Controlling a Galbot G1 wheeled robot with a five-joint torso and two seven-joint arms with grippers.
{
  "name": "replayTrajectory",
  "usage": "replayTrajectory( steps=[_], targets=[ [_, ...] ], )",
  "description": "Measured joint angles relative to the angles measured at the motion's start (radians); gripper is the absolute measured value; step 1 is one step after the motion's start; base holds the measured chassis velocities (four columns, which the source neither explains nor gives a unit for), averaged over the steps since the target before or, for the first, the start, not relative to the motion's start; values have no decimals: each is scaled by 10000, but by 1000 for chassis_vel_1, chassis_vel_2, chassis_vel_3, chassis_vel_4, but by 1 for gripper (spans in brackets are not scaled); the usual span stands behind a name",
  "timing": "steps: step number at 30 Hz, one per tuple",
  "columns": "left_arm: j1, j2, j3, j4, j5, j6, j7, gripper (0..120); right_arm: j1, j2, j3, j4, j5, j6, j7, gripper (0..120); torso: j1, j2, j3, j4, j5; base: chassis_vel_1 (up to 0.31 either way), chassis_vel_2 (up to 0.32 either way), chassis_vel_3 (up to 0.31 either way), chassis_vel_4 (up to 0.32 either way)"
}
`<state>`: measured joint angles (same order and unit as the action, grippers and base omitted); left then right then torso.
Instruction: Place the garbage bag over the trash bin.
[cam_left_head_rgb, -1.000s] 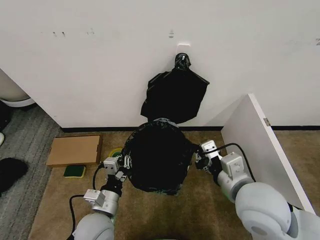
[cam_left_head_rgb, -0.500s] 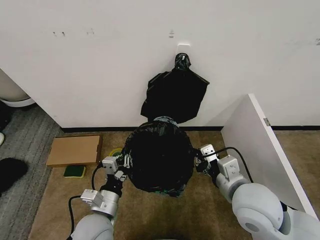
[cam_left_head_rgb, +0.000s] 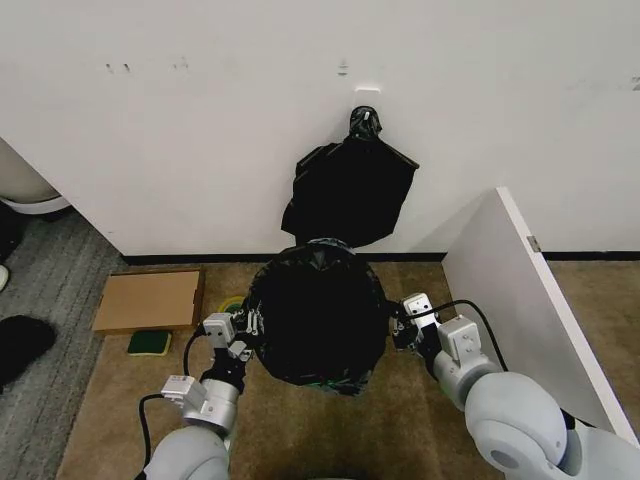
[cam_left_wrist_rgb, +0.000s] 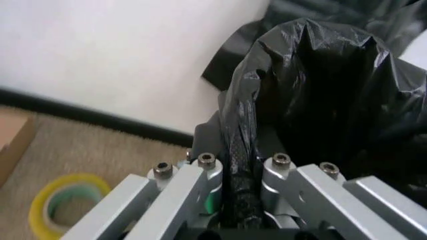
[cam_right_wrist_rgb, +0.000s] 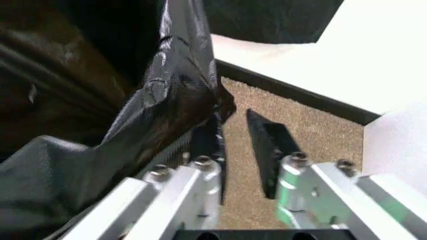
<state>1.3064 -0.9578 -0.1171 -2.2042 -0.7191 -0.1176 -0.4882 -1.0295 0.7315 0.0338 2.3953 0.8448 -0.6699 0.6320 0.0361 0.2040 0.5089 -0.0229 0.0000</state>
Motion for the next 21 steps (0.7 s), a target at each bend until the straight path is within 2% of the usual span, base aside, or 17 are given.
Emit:
replayTrajectory(
  steps=[1, 8, 9, 14, 17, 21],
  targets=[
    [0, 0, 0, 0, 0, 0, 0, 4, 0, 0, 0, 0, 0, 0, 0, 16, 0, 0, 0, 0, 0, 0, 0, 0, 0],
    [-204, -206, -18, 484, -928, 244, -430, 4, -1338, 582, 1436, 251, -347, 388, -276, 45, 0, 0, 0, 1, 0, 0, 0, 0, 0],
    [-204, -206, -18, 484, -928, 244, -430, 4, -1338, 582, 1436, 251, -347, 388, -276, 45, 0, 0, 0, 1, 0, 0, 0, 0, 0],
    [-388, -531, 155, 1111, -1221, 186, -370, 4, -2538, 1457, 2542, 614, -538, 602, -439, 67, 0, 0, 0, -2, 0, 0, 0, 0, 0],
    [-469, -612, 211, 1318, -1310, 138, -329, 4, -2917, 1662, 2645, 692, -820, 677, -591, 73, 0, 0, 0, -3, 1, 0, 0, 0, 0],
    [-732, -970, 335, 1886, -1544, 98, -241, 4, -3528, 1997, 2685, 790, -1389, 813, -848, 90, 0, 0, -1, -2, -1, 0, 0, 0, 0]
  ],
)
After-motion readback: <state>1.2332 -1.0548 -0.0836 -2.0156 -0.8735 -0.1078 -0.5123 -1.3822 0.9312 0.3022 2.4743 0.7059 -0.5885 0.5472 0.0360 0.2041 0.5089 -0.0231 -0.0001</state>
